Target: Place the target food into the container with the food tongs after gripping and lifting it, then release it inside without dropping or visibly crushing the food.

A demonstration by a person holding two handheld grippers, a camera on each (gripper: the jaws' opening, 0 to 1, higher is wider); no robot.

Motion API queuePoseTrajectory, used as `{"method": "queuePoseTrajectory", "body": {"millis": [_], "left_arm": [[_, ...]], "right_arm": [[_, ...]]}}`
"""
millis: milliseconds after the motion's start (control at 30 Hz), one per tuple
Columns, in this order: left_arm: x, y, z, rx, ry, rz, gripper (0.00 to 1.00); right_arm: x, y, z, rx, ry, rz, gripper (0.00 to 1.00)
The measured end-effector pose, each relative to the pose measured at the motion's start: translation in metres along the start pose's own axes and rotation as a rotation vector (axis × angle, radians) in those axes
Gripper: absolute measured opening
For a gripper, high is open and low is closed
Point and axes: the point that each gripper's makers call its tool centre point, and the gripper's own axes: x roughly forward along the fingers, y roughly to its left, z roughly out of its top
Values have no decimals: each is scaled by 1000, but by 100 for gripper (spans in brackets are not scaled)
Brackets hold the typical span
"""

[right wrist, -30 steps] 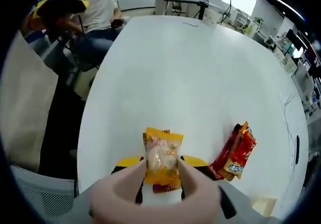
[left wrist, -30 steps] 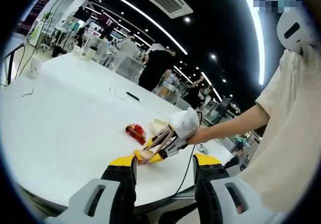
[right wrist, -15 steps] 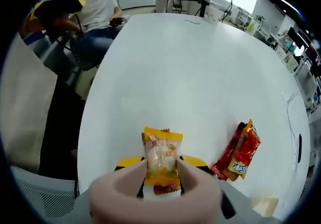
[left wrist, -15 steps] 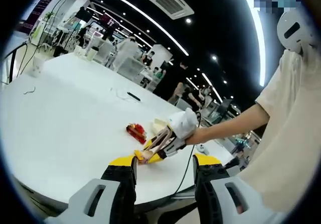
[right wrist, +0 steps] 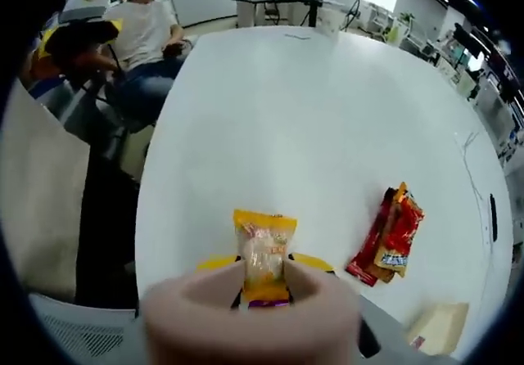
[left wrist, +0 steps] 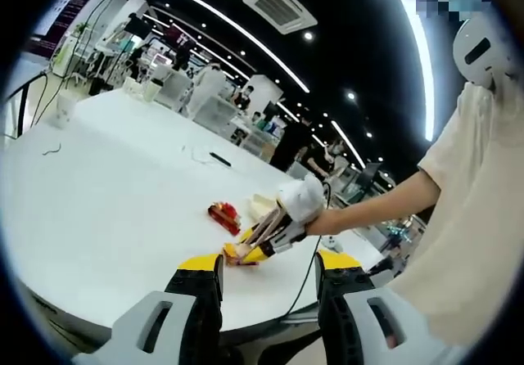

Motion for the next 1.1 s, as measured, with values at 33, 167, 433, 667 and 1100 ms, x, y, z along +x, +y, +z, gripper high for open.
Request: {"method": "queuePoseTrajectory", "body": {"millis": [33, 167, 433, 667, 1100], "left_arm": [[0, 0, 0, 0, 0, -3, 44], [3, -1, 4, 4, -10, -12, 44], [12, -10, 1, 14, 6, -44, 44], [5, -9, -1, 10, 11, -26, 44], [9, -8, -1, 0, -3, -20, 44]], "right_arm": [[-2, -1, 0, 8, -5, -2, 21], [-9, -1, -1, 50, -25, -12, 20], [-7, -1, -6, 12, -12, -13, 22], [8, 3, -13, -53, 60, 14, 19], [-4, -3, -6, 30, 24, 9, 15]]}}
